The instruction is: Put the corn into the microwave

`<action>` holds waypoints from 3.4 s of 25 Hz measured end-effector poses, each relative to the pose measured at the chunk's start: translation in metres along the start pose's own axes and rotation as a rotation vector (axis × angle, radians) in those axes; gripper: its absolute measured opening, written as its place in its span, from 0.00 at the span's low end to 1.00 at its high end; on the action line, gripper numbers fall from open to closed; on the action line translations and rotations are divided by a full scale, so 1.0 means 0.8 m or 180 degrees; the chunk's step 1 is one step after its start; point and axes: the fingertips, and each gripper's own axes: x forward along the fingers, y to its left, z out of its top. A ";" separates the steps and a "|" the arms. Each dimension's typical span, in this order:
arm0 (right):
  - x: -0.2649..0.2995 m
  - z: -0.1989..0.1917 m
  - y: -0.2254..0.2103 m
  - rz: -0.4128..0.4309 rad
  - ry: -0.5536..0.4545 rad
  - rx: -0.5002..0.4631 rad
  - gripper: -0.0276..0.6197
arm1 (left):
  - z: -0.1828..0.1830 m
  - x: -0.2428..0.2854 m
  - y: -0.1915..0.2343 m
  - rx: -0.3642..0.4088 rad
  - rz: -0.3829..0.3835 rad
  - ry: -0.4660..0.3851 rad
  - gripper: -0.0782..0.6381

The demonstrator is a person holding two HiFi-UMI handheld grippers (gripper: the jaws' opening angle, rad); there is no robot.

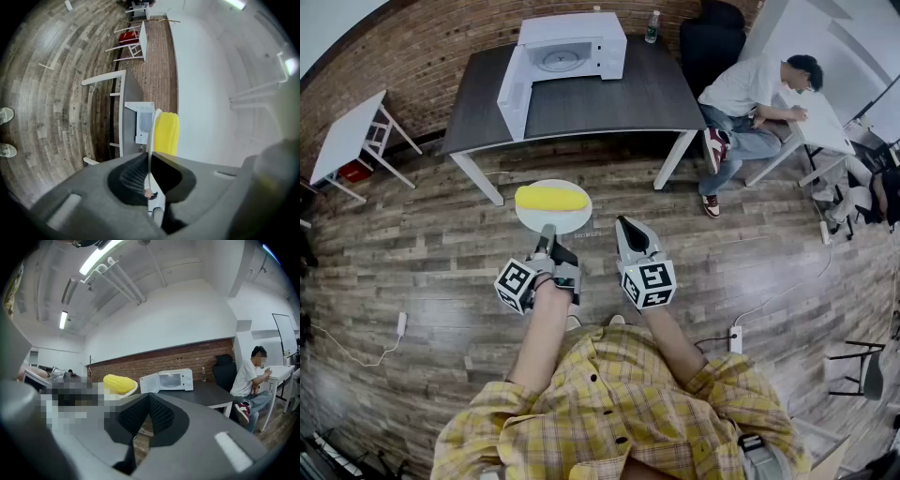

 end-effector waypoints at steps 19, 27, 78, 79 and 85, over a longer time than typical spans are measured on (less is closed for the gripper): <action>-0.027 0.002 -0.034 0.0216 -0.0074 -0.0046 0.05 | -0.056 -0.008 -0.001 0.0044 -0.0078 -0.0148 0.13; -0.041 0.007 -0.050 0.0266 -0.0137 -0.0059 0.05 | -0.087 -0.009 0.000 0.0005 -0.0108 -0.0194 0.13; 0.458 0.095 -0.248 -0.0183 -0.0037 0.0071 0.05 | 0.102 0.520 -0.071 -0.0117 -0.0092 0.0199 0.13; 0.462 0.096 -0.250 -0.0180 -0.0035 0.0073 0.05 | 0.103 0.524 -0.071 -0.0126 -0.0090 0.0198 0.13; 0.487 0.098 -0.263 -0.0115 0.0002 0.0061 0.05 | 0.110 0.549 -0.056 -0.0040 0.0061 0.0169 0.13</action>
